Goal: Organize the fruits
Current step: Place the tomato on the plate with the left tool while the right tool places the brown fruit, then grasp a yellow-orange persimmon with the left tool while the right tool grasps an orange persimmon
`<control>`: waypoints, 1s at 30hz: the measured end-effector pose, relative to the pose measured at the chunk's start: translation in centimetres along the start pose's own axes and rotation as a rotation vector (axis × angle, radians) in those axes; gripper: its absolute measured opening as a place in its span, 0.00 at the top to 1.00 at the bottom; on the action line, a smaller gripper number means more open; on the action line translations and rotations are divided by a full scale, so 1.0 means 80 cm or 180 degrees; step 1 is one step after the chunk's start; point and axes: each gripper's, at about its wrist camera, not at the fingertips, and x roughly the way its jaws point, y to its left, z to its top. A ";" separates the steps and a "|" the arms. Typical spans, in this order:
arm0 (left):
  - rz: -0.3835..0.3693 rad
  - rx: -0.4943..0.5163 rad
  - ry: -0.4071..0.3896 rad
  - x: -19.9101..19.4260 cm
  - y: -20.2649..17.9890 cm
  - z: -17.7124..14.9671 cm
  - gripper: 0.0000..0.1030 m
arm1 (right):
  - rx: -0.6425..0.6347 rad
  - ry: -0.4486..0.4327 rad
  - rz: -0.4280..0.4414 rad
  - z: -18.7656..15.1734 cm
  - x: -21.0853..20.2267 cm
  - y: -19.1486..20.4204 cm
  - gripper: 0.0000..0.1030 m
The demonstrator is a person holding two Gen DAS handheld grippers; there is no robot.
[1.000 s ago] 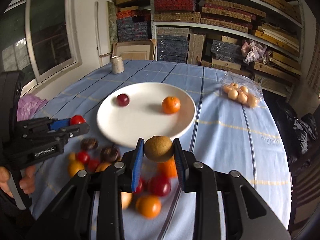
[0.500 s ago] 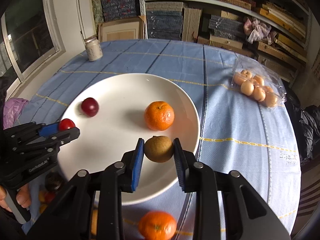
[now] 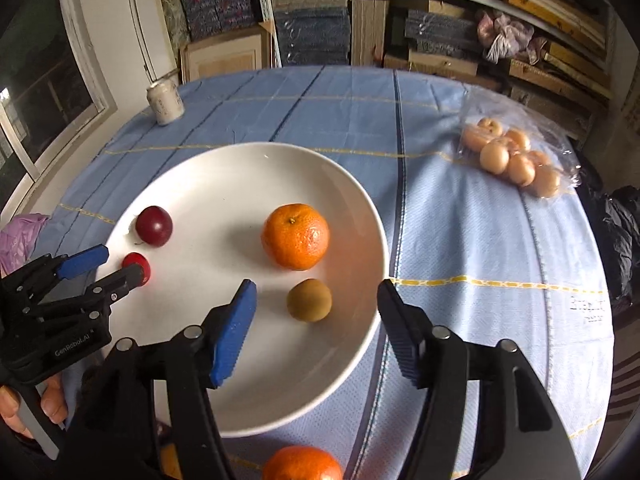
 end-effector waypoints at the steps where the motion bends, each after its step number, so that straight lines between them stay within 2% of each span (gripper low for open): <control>1: -0.0002 0.0008 -0.0026 -0.008 -0.001 -0.003 0.40 | -0.0017 -0.0034 -0.0003 -0.005 -0.008 0.001 0.40; 5: 0.0011 0.0059 -0.0119 -0.031 -0.007 -0.017 0.31 | -0.0071 -0.0109 -0.0004 -0.030 -0.037 0.005 0.40; 10: 0.0000 0.0201 -0.0207 -0.061 -0.023 -0.045 0.30 | -0.0097 -0.0180 0.0019 -0.071 -0.073 0.015 0.40; 13: -0.0027 0.0248 -0.0286 -0.082 -0.028 -0.067 0.24 | -0.0132 -0.0244 0.0032 -0.100 -0.094 0.023 0.40; 15: -0.0100 0.0230 -0.0307 -0.096 -0.027 -0.083 0.22 | -0.0195 -0.0275 0.0055 -0.120 -0.107 0.031 0.39; 19: -0.0217 0.0204 -0.0342 -0.127 -0.020 -0.118 0.16 | -0.0330 -0.0408 0.0052 -0.167 -0.133 0.043 0.21; 21: -0.0244 0.0181 -0.0392 -0.143 -0.013 -0.136 0.08 | -0.0381 -0.0463 0.0067 -0.195 -0.147 0.048 0.20; 23: -0.0312 0.0044 -0.0457 -0.162 0.002 -0.160 0.04 | -0.0409 -0.0467 0.0081 -0.219 -0.154 0.051 0.20; 26: -0.0432 -0.0123 -0.0441 -0.172 0.016 -0.186 0.04 | -0.0445 -0.0471 0.0017 -0.250 -0.156 0.055 0.20; 30: -0.0480 -0.0137 -0.0365 -0.177 0.017 -0.213 0.04 | -0.0498 -0.0480 0.0057 -0.271 -0.158 0.068 0.20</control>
